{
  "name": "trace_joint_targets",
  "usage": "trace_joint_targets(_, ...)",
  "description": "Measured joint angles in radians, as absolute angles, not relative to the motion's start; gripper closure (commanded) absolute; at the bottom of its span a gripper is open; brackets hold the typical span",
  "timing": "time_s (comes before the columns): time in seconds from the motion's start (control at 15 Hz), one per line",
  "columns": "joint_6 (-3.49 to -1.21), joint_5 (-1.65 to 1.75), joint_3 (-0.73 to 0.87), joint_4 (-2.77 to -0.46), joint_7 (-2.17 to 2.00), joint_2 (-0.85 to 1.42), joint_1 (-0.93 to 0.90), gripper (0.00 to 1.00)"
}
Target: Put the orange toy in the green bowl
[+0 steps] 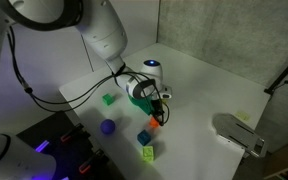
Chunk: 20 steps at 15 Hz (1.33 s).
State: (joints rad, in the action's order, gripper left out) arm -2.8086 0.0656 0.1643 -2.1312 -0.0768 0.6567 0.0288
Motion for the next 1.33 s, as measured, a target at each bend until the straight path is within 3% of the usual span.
trace_joint_targets(0.13, -2.809, 0.066, 0.162, -2.136, -0.077, 0.629, 0.025, 0.63)
trace_joint_targets(0.67, -2.794, 0.086, 0.19, -2.173, -0.082, 0.522, -0.021, 0.01)
trace_joint_targets(1.33, -2.784, 0.147, 0.251, -2.193, -0.154, 0.559, -0.071, 0.0)
